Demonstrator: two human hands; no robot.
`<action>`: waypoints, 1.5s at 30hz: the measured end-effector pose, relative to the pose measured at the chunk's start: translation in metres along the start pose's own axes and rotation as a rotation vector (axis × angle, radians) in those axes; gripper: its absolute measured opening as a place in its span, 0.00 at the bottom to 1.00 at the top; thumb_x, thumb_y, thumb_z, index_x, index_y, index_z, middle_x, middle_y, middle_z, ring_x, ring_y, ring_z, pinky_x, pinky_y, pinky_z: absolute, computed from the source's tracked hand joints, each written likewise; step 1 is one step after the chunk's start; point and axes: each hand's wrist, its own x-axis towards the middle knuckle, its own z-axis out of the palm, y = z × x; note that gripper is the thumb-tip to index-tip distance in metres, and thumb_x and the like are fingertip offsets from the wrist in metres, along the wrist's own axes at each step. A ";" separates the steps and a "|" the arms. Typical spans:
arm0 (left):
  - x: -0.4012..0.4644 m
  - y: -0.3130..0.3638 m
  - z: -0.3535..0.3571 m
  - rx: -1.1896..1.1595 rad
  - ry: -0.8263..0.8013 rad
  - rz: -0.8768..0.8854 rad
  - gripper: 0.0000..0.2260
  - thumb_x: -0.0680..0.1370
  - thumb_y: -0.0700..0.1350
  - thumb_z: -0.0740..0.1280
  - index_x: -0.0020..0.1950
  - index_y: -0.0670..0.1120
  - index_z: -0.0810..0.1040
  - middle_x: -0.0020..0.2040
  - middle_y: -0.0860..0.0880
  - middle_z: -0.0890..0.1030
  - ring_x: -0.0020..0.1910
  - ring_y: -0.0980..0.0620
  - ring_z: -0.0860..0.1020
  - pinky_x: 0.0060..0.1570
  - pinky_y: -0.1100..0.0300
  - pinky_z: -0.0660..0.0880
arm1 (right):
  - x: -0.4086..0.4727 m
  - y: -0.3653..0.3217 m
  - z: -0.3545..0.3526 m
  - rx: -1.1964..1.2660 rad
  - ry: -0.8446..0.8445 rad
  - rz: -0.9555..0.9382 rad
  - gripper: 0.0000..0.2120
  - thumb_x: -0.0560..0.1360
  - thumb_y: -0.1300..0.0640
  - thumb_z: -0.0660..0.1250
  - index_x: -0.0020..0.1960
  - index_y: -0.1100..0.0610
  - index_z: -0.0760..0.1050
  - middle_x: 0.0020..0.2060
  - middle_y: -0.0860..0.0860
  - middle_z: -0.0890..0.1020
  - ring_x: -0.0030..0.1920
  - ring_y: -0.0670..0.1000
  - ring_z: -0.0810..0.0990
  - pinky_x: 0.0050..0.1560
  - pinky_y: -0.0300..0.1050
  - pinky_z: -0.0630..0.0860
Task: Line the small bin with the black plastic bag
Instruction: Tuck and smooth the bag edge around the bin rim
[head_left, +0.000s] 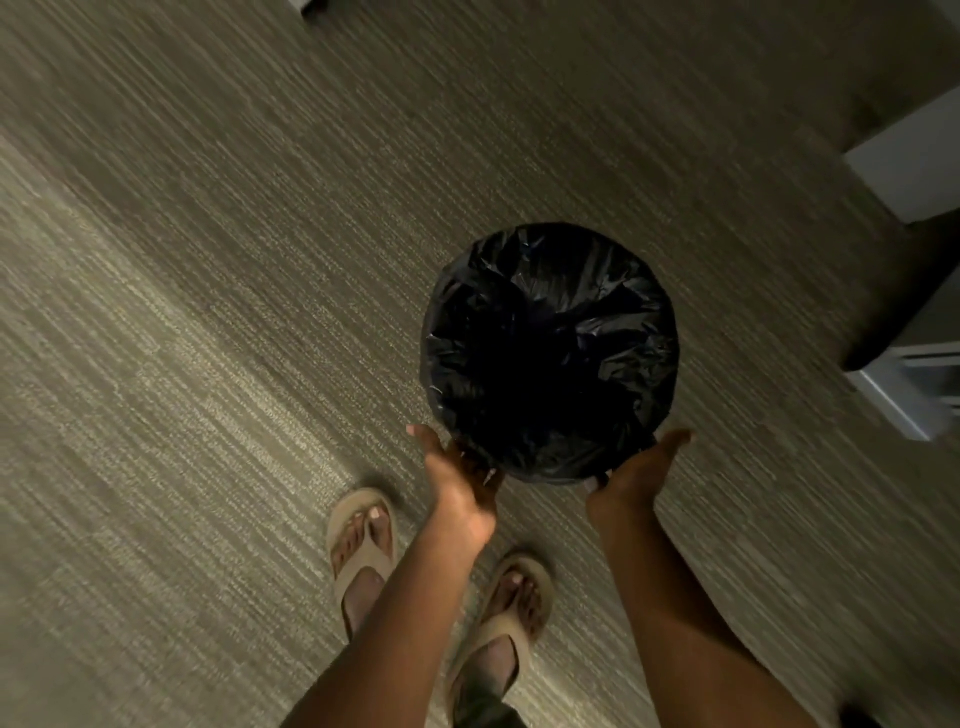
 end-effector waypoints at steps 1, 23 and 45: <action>0.003 0.003 -0.003 0.034 -0.007 0.008 0.42 0.78 0.76 0.45 0.79 0.50 0.70 0.77 0.43 0.74 0.74 0.40 0.73 0.72 0.46 0.70 | -0.001 -0.002 -0.002 -0.054 -0.015 -0.012 0.40 0.79 0.25 0.39 0.83 0.44 0.59 0.83 0.51 0.63 0.81 0.59 0.63 0.82 0.60 0.56; 0.002 0.062 -0.013 0.675 0.162 0.436 0.08 0.80 0.38 0.71 0.47 0.51 0.84 0.36 0.53 0.88 0.40 0.48 0.84 0.53 0.38 0.83 | -0.008 -0.020 -0.031 -0.630 0.045 -0.372 0.09 0.84 0.59 0.65 0.60 0.53 0.81 0.53 0.53 0.85 0.52 0.52 0.85 0.52 0.55 0.83; 0.051 0.249 0.023 0.726 0.334 0.701 0.10 0.79 0.42 0.71 0.58 0.41 0.84 0.54 0.38 0.87 0.55 0.37 0.85 0.59 0.40 0.82 | 0.012 -0.028 0.209 -0.803 -0.157 -0.557 0.10 0.84 0.55 0.64 0.53 0.57 0.83 0.50 0.57 0.86 0.52 0.60 0.85 0.56 0.66 0.82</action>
